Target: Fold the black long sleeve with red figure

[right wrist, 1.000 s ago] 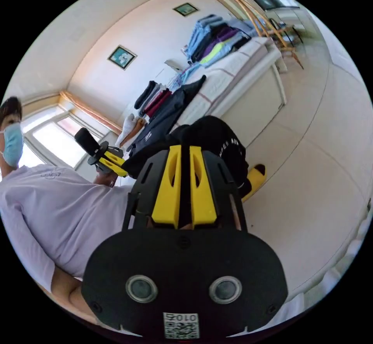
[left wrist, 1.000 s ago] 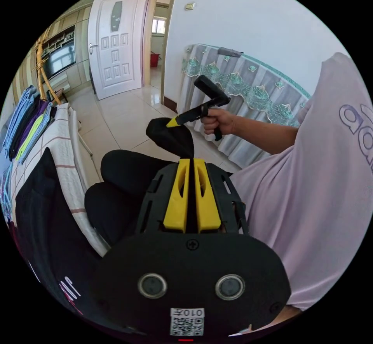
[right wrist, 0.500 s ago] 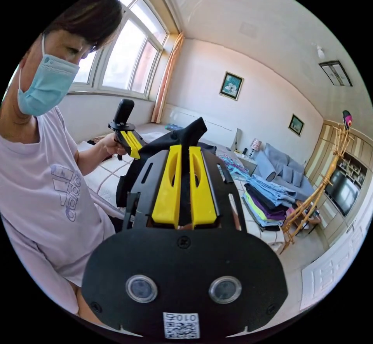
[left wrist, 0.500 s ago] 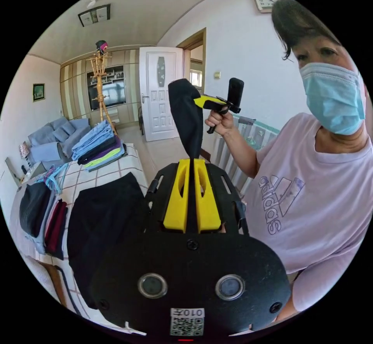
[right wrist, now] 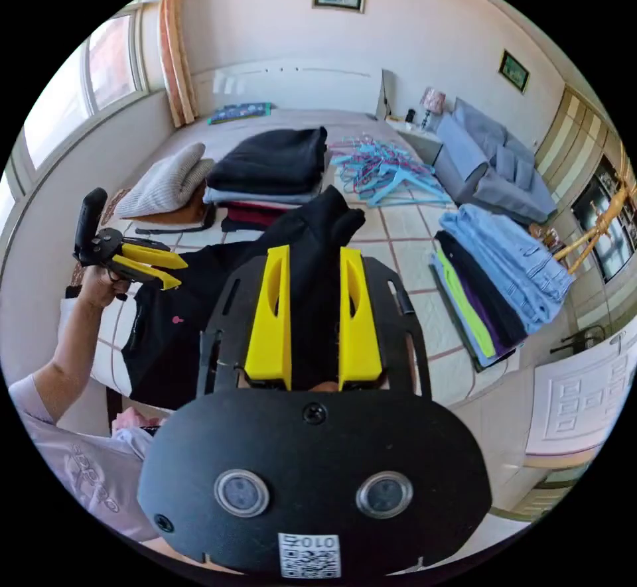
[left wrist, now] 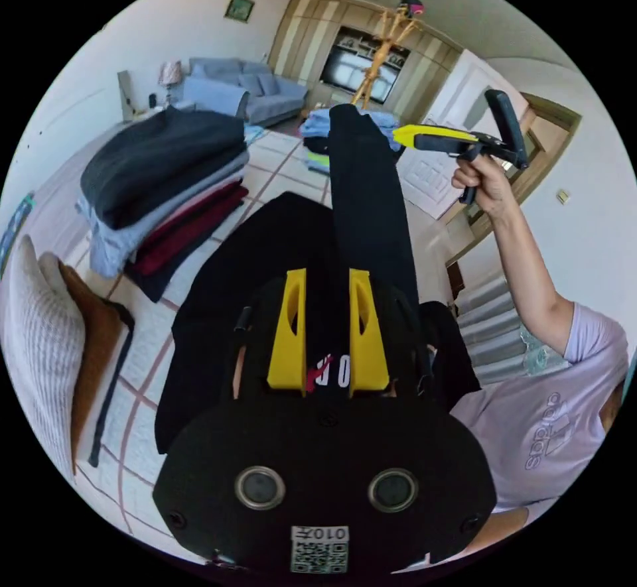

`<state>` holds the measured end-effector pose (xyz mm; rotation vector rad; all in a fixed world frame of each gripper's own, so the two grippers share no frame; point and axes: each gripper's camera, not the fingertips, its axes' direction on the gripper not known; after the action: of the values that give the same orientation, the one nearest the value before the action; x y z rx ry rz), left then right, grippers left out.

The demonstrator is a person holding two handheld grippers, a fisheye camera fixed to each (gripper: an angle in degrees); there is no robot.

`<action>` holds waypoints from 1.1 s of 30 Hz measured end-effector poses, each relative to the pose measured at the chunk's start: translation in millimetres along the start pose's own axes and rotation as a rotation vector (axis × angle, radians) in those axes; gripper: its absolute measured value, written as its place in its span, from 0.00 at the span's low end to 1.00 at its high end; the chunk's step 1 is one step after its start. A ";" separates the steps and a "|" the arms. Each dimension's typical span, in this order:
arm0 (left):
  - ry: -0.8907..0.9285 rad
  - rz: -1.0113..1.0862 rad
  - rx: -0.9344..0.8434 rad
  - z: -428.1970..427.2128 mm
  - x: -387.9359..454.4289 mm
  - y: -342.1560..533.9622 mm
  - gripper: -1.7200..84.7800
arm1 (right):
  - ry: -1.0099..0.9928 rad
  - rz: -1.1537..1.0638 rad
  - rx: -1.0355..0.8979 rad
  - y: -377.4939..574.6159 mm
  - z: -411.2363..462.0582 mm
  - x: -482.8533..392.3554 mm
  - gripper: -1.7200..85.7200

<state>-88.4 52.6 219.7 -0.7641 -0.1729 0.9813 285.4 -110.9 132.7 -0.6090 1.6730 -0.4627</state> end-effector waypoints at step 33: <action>0.285 -0.101 -0.082 47.4 22.0 331.8 0.02 | -0.448 -0.281 -0.102 144.7 49.5 -118.3 0.06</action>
<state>-325.0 201.3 33.5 -0.9526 -0.0042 0.7645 329.0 77.4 126.7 -0.9553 1.1940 -0.4054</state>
